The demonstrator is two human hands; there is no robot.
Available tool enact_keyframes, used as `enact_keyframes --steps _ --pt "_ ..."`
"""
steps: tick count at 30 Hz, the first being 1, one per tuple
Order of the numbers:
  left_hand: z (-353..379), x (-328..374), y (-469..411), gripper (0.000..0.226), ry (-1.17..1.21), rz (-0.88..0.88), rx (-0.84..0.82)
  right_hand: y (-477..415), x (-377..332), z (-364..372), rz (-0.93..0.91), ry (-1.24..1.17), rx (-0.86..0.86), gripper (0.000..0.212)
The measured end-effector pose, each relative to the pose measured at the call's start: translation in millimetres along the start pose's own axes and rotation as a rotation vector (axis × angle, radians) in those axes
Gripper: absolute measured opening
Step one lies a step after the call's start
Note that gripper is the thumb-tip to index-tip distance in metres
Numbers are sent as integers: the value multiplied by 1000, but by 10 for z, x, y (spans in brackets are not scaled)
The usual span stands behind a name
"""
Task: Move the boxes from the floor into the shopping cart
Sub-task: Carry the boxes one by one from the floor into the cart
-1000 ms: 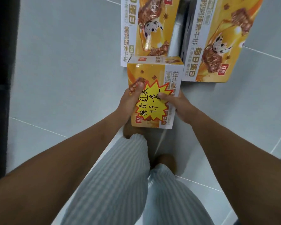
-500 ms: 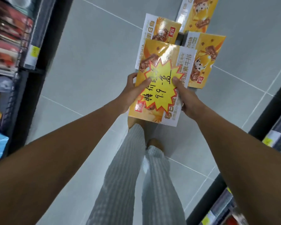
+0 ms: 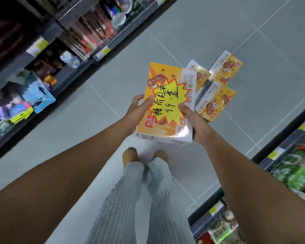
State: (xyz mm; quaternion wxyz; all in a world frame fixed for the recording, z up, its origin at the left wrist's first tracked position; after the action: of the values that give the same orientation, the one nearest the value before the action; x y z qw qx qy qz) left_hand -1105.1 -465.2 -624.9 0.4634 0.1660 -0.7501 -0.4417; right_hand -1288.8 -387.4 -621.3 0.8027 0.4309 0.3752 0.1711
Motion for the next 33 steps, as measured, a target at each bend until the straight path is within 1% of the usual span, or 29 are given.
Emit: enact_keyframes --steps 3,4,6,7,8,9,11,12,14,15,16,18,20,21,24,27,30,33 --pt "-401 -116 337 60 68 -6 47 239 93 456 8 84 4 22" --pt "-619 -215 484 64 101 -2 70 316 173 684 15 128 -14 21" --pt "-926 -331 682 68 129 3 103 417 258 1016 0 188 -42 8" --pt "-1094 -401 789 68 150 -6 124 447 326 1183 -19 232 -47 3" --pt "-1321 -519 925 68 188 -6 152 497 434 1425 -27 288 -63 4" --pt "-1457 -577 1003 68 208 -10 168 542 504 1578 -22 312 -61 11" --pt "-1917 -890 1281 68 291 -15 216 656 814 2071 10 400 -115 31" --pt "-2039 -961 1352 70 305 -21 235 664 896 2192 15 418 -137 36" --pt "-2459 -1346 1687 80 383 -22 280 793 1271 2626 16 512 -188 38" --pt "-2618 -1491 1799 88 423 -14 297 854 1406 2794 15 542 -197 39" --pt "-2838 -1779 1999 95 470 -28 327 968 1656 3039 23 584 -222 41" --pt "-3122 -2138 2291 100 540 -43 387 1124 1991 3381 40 640 -269 45" --pt "-3408 -2587 2678 96 609 -80 449 1340 2432 3778 75 730 -319 45" --pt "-3465 -2672 2770 93 619 -94 452 1392 2528 3880 85 749 -335 44" --pt "-3823 -3185 3262 75 657 -123 527 1621 3074 4401 122 847 -420 42" --pt "-4203 -3709 3790 77 725 -145 623 1886 3658 4964 161 937 -529 37" --pt "-4435 -4044 4176 60 799 -138 719 2072 4083 5384 197 981 -640 39" --pt "-4646 -4354 4631 58 882 -157 834 2302 4552 5823 248 1024 -729 38"
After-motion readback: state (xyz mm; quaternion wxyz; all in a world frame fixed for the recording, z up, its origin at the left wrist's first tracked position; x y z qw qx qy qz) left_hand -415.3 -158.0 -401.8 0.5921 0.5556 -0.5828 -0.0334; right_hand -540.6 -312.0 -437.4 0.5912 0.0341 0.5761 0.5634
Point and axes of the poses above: each hand's wrist, its own y-axis away from the middle knuckle, its own z-axis out of the palm, x = y × z, the point moved 2 cm from there along -y, towards the middle knuckle, and after that the axes turned 14 degrees about -y, right-handed, at the moved point
